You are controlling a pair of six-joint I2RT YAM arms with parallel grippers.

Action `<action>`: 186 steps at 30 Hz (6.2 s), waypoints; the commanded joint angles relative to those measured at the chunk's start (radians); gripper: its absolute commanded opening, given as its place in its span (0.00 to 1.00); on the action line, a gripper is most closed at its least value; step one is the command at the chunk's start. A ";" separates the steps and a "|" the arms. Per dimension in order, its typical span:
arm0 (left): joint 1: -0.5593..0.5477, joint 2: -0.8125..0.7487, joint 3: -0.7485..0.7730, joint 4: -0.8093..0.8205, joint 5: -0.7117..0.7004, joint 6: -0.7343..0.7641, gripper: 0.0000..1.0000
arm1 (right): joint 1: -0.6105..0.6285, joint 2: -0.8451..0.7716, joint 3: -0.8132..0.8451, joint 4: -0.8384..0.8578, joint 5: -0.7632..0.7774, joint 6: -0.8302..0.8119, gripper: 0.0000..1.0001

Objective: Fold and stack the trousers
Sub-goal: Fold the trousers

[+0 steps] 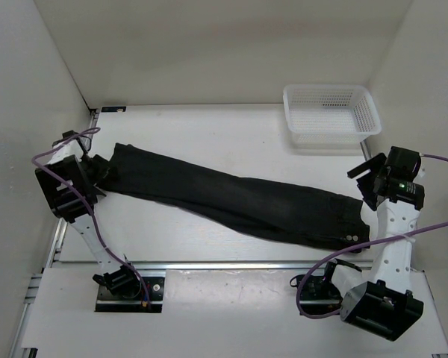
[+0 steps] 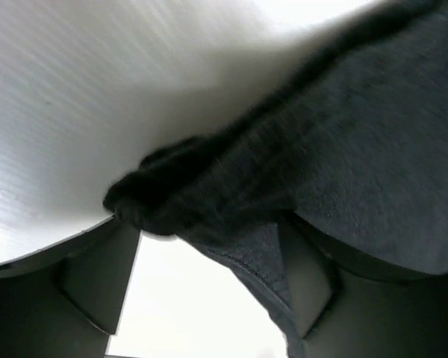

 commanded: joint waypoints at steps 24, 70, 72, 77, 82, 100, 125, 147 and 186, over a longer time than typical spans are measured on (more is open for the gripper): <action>-0.056 -0.196 0.282 -0.061 -0.256 -0.010 0.10 | 0.071 0.062 0.087 0.016 -0.031 -0.035 0.84; -1.360 -0.467 -0.277 0.077 -0.510 -0.426 0.10 | 0.128 -0.097 0.007 0.007 -0.080 -0.035 0.84; -1.344 -0.496 -0.255 0.049 -0.520 -0.426 0.10 | 0.128 -0.097 0.007 0.007 -0.080 -0.035 0.84; -1.292 -0.563 -0.100 -0.098 -0.561 -0.394 0.10 | 0.128 -0.097 0.007 0.016 -0.080 -0.035 0.84; -1.225 -0.529 0.027 -0.156 -0.570 -0.394 0.10 | 0.128 -0.097 0.007 0.016 -0.089 -0.035 0.84; -1.395 -0.472 -0.001 -0.173 -0.496 -0.199 0.88 | 0.137 -0.086 0.007 0.026 -0.080 -0.035 0.84; -1.294 -0.050 0.148 -0.161 -0.438 -0.225 0.58 | 0.137 -0.095 0.007 0.016 -0.089 -0.035 0.84; -1.314 0.027 0.194 -0.192 -0.466 -0.170 0.61 | 0.137 -0.104 -0.002 0.016 -0.089 -0.035 0.84; -1.427 -0.170 0.173 -0.151 -0.339 -0.029 0.76 | 0.137 -0.086 -0.002 0.026 -0.098 -0.035 0.84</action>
